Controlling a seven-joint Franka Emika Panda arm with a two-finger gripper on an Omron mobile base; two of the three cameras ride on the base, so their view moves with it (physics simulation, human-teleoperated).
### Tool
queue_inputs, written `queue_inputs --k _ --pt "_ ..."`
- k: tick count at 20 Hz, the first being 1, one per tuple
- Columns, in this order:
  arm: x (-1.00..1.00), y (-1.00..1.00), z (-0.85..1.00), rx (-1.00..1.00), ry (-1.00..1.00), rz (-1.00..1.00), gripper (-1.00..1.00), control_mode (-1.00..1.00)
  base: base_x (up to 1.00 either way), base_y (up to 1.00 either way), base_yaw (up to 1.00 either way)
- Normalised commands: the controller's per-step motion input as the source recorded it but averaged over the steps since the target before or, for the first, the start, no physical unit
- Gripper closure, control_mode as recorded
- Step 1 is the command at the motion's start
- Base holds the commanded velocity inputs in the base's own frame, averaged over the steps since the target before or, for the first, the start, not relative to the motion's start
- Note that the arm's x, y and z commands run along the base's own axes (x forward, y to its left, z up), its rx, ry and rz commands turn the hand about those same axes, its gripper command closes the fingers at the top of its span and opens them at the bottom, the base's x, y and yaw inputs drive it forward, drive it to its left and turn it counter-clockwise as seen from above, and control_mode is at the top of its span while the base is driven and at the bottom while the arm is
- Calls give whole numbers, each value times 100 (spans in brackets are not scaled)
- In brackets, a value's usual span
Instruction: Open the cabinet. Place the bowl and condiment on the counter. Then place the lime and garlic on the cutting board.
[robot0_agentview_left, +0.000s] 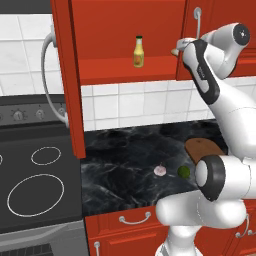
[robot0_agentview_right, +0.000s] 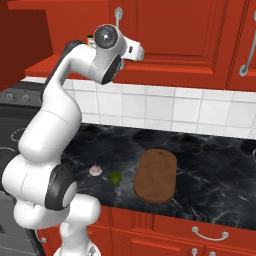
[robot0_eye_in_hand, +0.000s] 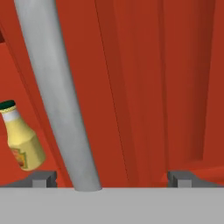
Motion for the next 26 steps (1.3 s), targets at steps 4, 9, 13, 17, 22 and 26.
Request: queue_inputs --k 4,9,13,17,22,26 --pt "49 0 0 0 0 0 100 -100 0 0 0" --pt "47 -3 0 0 -1 0 100 -100 0 0 0" --pt "47 -21 0 1 -1 0 100 -100 0 0 0" --pt "52 -25 0 2 0 0 100 -100 0 0 0" --pt "47 -32 0 0 0 -7 100 -100 0 0 0" --pt "31 -58 0 0 6 -26 100 -100 0 0 0"
